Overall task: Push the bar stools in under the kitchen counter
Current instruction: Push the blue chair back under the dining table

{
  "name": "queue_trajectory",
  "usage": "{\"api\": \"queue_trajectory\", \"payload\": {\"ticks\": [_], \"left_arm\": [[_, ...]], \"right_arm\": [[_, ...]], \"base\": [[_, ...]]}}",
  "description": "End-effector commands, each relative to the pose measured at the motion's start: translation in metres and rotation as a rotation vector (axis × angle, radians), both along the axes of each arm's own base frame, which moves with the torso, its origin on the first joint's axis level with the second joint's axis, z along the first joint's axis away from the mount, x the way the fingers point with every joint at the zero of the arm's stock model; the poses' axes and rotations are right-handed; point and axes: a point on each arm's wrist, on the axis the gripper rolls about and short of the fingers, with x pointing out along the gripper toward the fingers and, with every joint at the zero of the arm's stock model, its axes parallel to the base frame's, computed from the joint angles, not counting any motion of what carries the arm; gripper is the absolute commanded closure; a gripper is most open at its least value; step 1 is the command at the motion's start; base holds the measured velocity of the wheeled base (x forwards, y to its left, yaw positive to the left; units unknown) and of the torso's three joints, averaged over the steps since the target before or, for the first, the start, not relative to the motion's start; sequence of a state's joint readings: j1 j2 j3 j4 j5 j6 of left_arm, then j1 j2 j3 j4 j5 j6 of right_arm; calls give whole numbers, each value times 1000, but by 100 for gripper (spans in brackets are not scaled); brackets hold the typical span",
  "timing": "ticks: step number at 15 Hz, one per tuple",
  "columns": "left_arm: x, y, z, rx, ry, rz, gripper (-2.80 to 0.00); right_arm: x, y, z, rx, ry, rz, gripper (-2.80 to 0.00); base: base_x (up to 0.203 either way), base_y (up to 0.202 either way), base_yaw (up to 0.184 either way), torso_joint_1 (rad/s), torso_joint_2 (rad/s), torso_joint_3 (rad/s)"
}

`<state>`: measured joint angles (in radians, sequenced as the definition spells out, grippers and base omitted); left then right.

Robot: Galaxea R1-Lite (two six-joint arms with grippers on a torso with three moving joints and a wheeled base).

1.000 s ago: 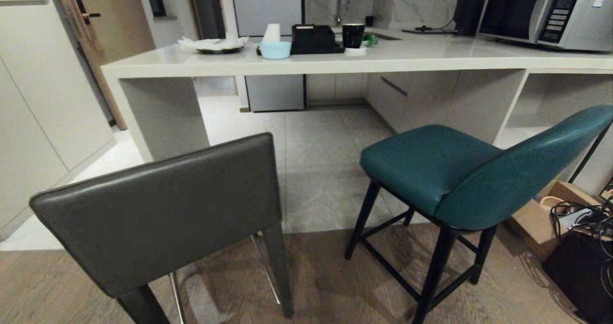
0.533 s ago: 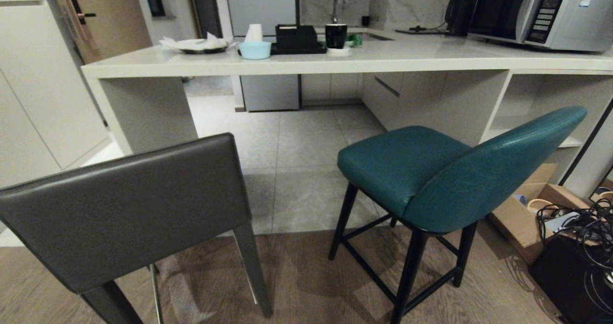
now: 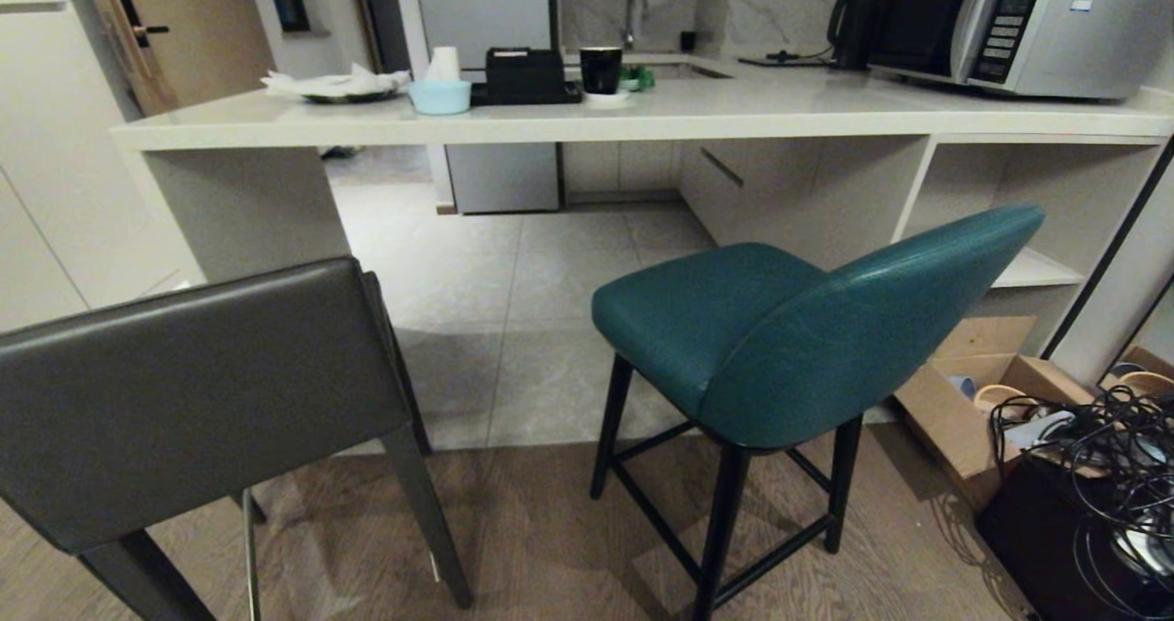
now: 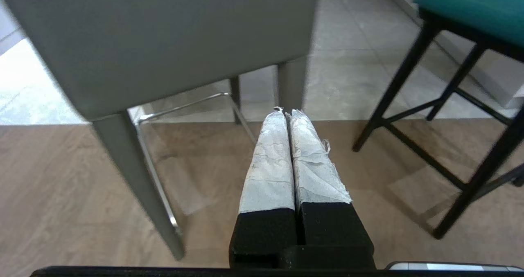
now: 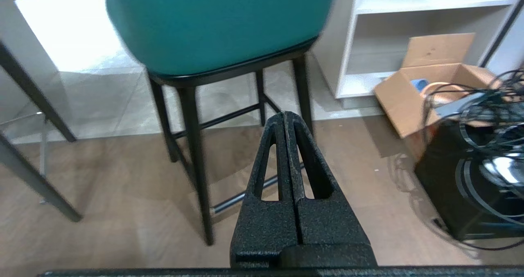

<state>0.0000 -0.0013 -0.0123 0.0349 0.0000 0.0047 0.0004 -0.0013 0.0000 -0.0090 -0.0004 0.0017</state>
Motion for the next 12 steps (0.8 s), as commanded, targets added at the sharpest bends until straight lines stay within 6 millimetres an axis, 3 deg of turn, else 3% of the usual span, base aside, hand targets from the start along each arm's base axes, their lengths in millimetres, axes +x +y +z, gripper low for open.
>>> {"api": "queue_trajectory", "payload": {"ticks": [1,12], "left_arm": [[0,0,0,0,2,0,0],[0,0,0,0,0,1,0]], "right_arm": [[0,0,0,0,1,0,0],[0,0,0,1,1,-2,0]], "base": [[0,-191,1,7,7,2],[0,-187,2,1,4,2]]}}
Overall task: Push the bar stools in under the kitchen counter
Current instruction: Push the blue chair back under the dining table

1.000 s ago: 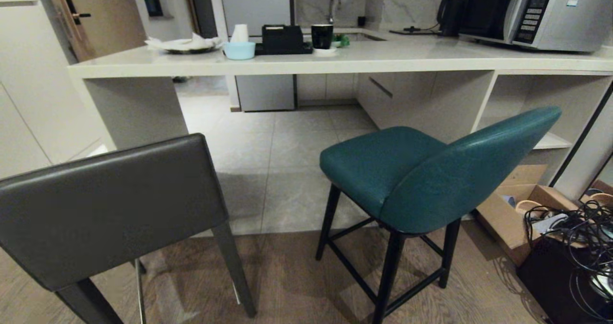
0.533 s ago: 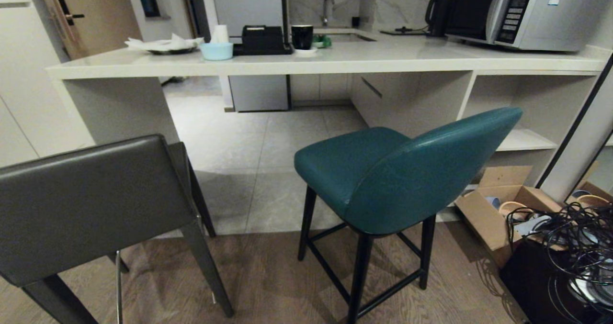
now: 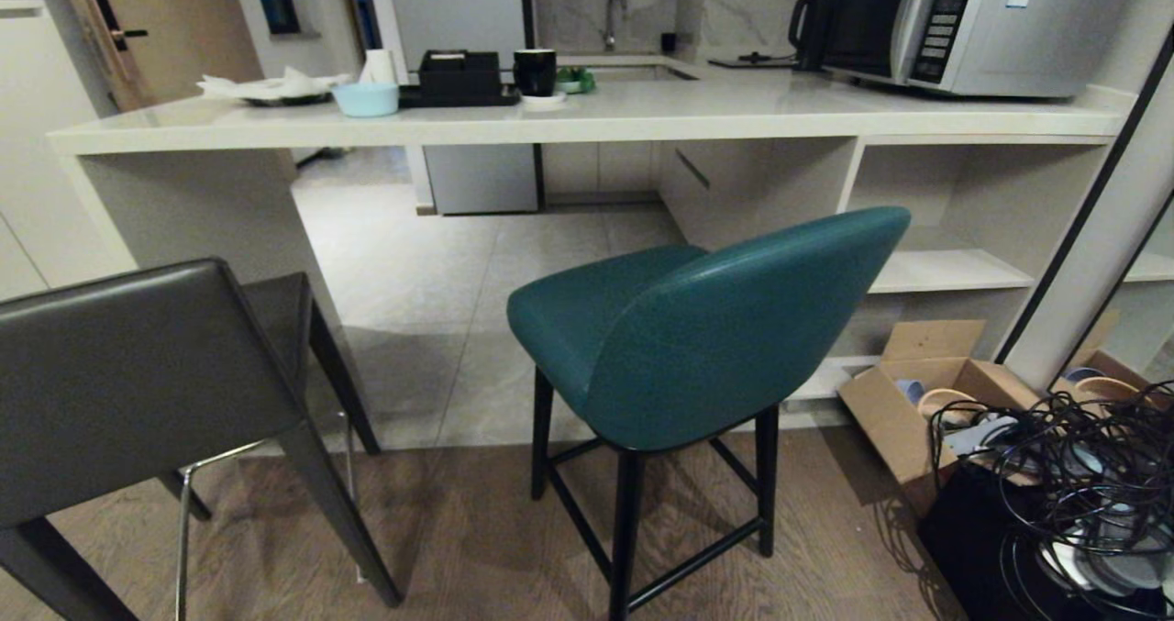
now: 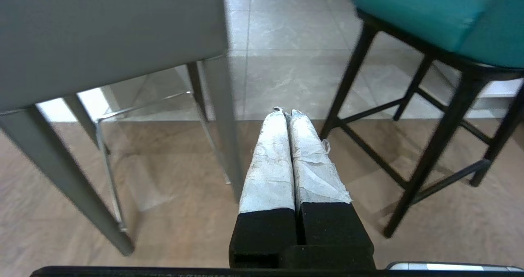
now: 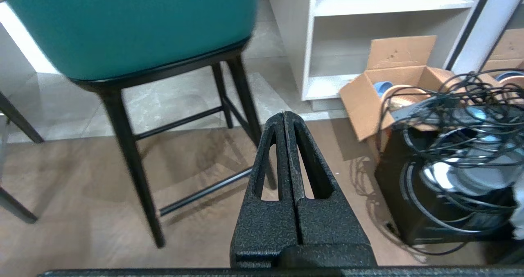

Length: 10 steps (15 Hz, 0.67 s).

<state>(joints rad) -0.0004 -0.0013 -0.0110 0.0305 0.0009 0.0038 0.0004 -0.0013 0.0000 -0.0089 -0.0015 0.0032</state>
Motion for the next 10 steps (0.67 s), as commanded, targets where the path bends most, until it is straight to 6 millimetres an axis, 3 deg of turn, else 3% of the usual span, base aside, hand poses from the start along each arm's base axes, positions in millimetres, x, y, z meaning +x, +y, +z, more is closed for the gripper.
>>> {"api": "queue_trajectory", "payload": {"ticks": [1,5,10], "left_arm": [[0,0,1,-1,-9,-1,0],[0,0,1,-5,-11,0,0],[0,0,1,-4,-11,0,0]], "right_arm": [[0,0,0,0,1,0,0],[0,0,0,0,1,1,0],[0,0,0,0,1,0,0]], "base": [[0,-188,4,0,2,2],[0,-157,2,2,2,2],[0,0,0,0,0,0]]}}
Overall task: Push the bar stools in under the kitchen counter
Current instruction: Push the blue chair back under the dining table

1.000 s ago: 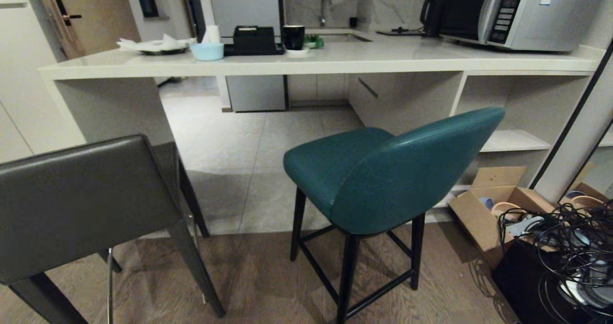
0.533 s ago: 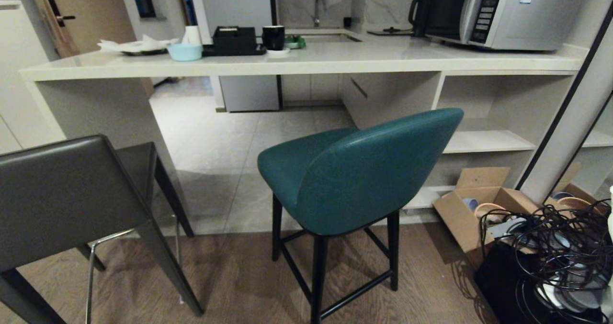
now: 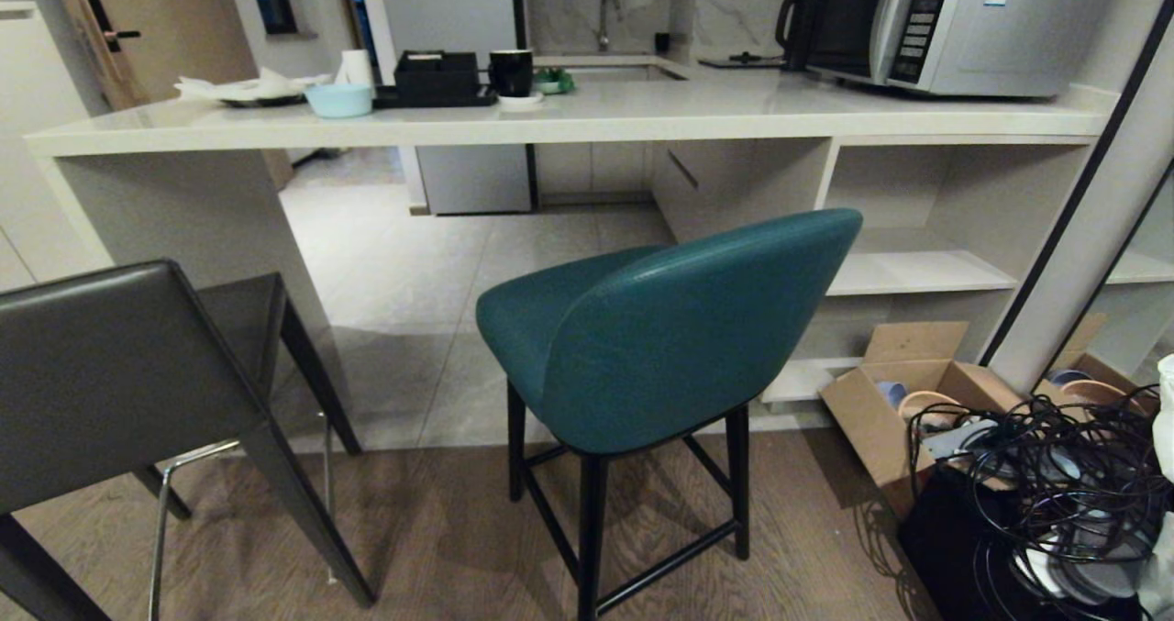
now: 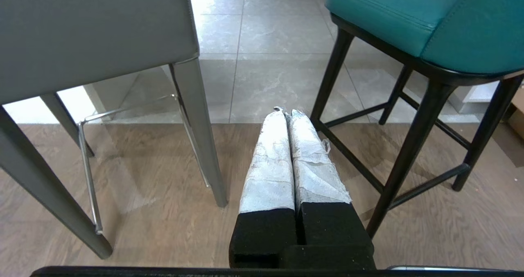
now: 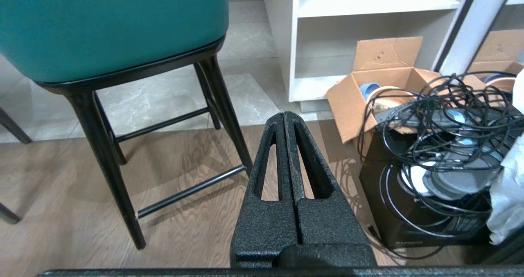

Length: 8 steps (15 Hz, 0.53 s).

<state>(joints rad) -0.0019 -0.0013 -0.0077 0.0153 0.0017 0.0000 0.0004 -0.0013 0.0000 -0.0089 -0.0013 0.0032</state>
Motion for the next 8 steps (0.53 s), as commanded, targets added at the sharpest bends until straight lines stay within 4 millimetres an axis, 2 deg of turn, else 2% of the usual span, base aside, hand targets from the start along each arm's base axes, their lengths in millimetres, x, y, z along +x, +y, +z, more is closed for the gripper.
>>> {"api": "queue_trajectory", "payload": {"ticks": [1,5,8], "left_arm": [[0,0,0,0,1,0,0],[0,0,0,0,1,0,0],[0,0,0,0,1,0,0]], "right_arm": [[0,0,0,0,1,1,0],[0,0,0,0,1,1,0],[0,0,0,0,1,1,0]], "base": [[0,0,0,0,0,0],[20,0,0,-1,0,1],[190,0,4,-1,3,3]]}}
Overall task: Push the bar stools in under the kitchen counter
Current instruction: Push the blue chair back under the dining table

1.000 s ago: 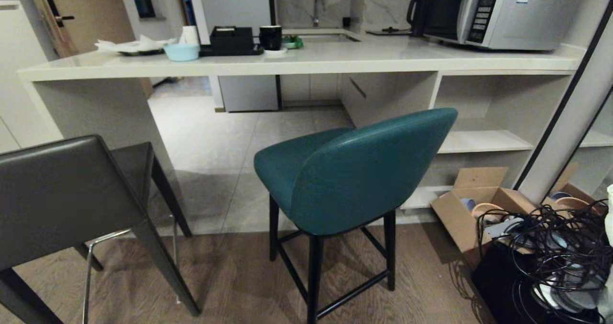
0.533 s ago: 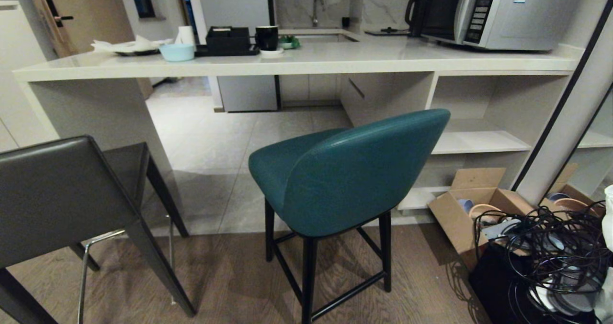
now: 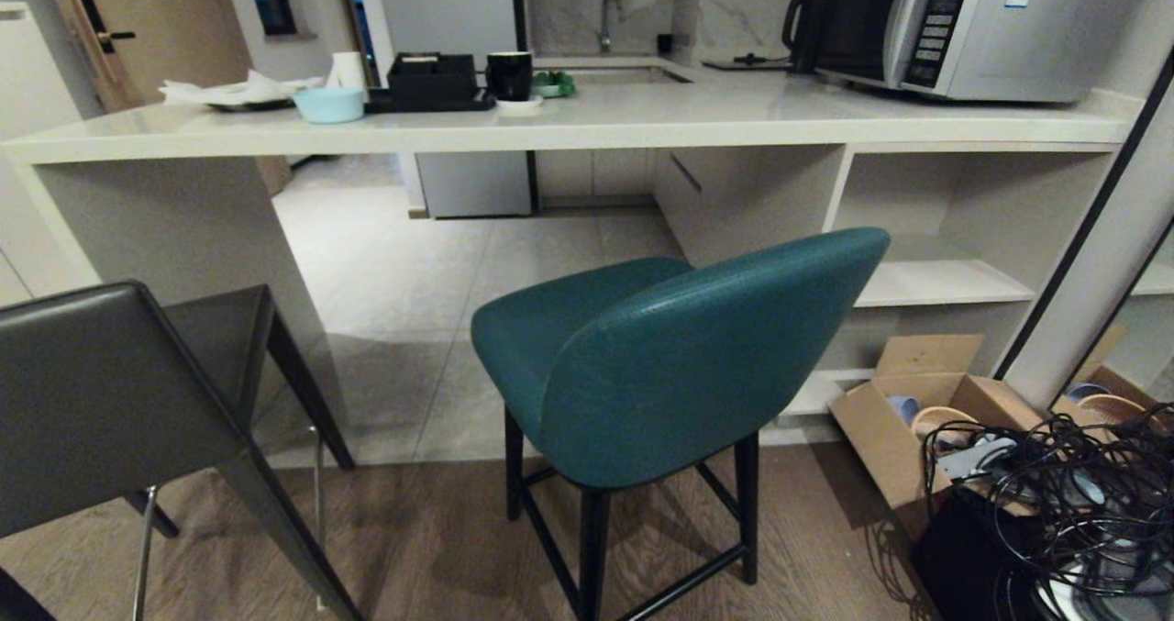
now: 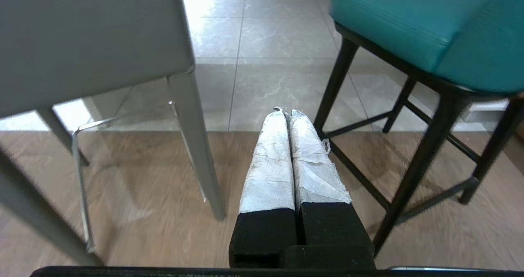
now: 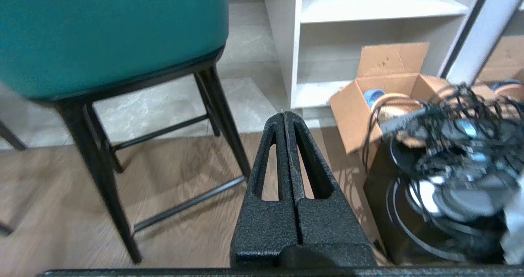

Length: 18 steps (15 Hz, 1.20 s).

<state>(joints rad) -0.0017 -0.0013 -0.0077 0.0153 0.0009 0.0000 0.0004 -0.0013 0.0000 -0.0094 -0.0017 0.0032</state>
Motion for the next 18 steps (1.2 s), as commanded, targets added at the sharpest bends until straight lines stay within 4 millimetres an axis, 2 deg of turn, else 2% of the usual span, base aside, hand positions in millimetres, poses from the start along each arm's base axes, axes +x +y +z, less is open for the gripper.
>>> {"api": "queue_trajectory", "payload": {"ticks": [1,3,15,16,18], "left_arm": [[0,0,0,0,1,1,0],[0,0,0,-2,1,1,0],[0,0,1,40,-3,-11,0],[-1,0,3,38,-16,-10,0],[-3,-1,22,36,-50,-43,0]], "right_arm": [[0,0,0,0,1,1,0],[0,0,0,0,1,1,0],[0,0,0,-29,4,5,0],[0,0,1,-32,-6,3,0],[-3,0,15,-54,-36,15,0]], "base": [[190,0,2,2,2,1],[142,0,3,2,3,1],[0,0,0,0,0,0],[0,0,0,0,0,0],[0,0,0,0,0,0]]}}
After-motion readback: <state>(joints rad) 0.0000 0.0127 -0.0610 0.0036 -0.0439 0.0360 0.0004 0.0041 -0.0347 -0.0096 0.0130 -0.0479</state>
